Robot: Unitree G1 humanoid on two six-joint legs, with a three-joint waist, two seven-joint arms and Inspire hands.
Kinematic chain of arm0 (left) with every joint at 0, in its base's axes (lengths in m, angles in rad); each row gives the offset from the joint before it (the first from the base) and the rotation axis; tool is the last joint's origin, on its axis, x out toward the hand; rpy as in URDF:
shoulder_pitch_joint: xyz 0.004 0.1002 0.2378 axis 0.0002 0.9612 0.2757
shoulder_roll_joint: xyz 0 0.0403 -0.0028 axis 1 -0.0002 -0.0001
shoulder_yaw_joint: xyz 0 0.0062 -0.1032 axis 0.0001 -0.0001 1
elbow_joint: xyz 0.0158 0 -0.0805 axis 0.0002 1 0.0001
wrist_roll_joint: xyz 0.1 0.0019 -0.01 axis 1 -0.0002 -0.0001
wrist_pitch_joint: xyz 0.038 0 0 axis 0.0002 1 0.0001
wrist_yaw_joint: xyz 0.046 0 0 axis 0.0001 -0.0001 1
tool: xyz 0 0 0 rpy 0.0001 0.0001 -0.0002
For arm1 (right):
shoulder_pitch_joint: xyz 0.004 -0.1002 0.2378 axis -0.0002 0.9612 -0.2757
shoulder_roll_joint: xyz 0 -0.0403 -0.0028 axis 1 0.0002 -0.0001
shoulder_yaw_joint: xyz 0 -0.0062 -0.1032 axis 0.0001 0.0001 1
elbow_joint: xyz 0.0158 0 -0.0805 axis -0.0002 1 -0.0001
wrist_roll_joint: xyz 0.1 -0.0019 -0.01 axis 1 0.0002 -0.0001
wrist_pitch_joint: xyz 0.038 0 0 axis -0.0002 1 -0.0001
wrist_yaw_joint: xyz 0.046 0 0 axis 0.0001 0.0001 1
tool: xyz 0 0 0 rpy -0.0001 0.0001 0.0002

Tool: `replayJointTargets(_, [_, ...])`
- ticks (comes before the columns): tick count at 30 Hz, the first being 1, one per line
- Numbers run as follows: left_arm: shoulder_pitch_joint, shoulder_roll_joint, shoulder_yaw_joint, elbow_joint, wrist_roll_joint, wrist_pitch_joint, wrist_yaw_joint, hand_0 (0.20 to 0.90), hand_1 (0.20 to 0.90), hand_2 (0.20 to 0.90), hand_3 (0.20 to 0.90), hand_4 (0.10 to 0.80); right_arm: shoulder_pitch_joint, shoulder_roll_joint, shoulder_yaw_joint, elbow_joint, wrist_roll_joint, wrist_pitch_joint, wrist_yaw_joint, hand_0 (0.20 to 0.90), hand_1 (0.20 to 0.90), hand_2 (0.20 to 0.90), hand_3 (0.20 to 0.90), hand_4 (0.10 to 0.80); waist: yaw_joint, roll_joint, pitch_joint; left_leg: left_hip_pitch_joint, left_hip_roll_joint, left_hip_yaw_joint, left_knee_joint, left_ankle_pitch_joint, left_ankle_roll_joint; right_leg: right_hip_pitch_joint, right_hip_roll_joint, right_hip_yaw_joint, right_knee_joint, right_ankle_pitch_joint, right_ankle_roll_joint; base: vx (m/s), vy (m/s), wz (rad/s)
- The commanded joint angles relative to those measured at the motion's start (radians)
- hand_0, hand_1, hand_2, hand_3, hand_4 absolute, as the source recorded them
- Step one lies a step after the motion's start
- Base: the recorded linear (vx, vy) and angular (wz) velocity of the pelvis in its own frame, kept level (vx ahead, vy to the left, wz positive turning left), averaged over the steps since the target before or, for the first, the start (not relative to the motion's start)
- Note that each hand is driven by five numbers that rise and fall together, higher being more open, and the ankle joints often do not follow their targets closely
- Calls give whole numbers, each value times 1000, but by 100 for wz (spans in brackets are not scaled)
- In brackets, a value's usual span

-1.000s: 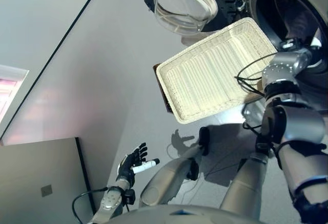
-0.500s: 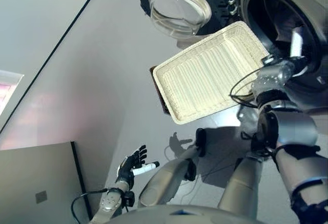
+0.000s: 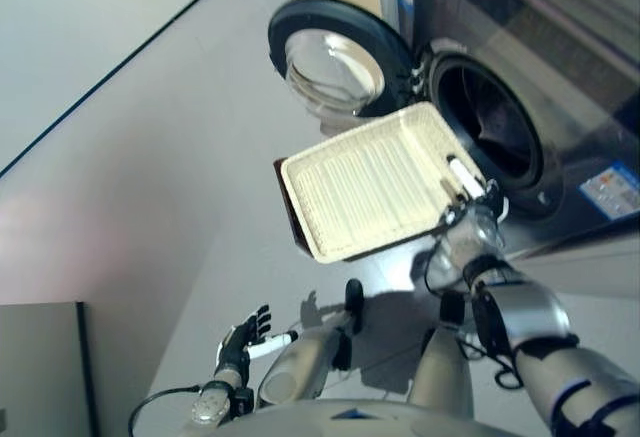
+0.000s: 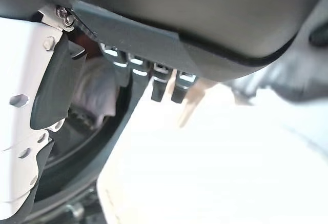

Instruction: Pick up the clothes and place them into the washing machine

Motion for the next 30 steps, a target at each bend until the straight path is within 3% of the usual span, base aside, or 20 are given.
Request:
replayJointTargets(1, [-36, 17, 60, 95, 42, -17, 45, 900, 900, 900, 900, 800, 42, -53, 35, -59, -154, -22, 17, 900, 900, 900, 900, 800, -10, -51, -69, -5, 18, -4, 25, -34, -73, 187, 10, -39, -214, 31, -25, 80, -119, 0])
replayJointTargets(5, [-53, 12, 115, 171, 99, -24, 78, 900, 900, 900, 900, 800, 252, -21, 51, -84, -390, 6, -20, 900, 900, 900, 900, 800, -37, -120, -132, 96, 30, 1, -36, -31, -78, 284, 20, -59, -295, 59, -12, 64, -134, -3])
replayJointTargets(14, [-63, 24, 191, 309, 254, 6, 85, 900, 900, 900, 900, 800, 596, 23, 100, -90, -810, 61, -43, 900, 900, 900, 900, 800, -79, -185, -214, 225, 42, 10, -47, -47, -77, 417, 31, -73, -337, 66, -3, 20, -85, 1])
replayJointTargets(20, [-65, 13, 239, 370, 296, 35, 79, 900, 900, 900, 900, 800, 739, 66, 23, 19, -841, 86, -46, 900, 900, 900, 900, 800, -115, -203, -257, 298, 59, 16, -80, -46, -78, 473, 41, -80, -326, 47, -3, 12, -36, 2])
replayJointTargets(26, [-79, 1, 235, 359, 344, 60, 41, 900, 900, 900, 900, 800, 754, 58, -8, 165, -852, 128, -11, 900, 900, 900, 900, 800, -123, -210, -278, 351, 65, 5, -78, -63, -74, 529, 46, -92, -317, 26, -6, 43, -28, 8])
replayJointTargets(30, [-88, 0, 208, 362, 389, 80, 39, 900, 900, 900, 900, 800, 733, 53, -7, 141, -843, 124, -12, 900, 900, 900, 900, 800, -135, -209, -283, 365, 68, 14, -72, -75, -71, 532, 52, -81, -309, 17, -7, 6, -29, 4])
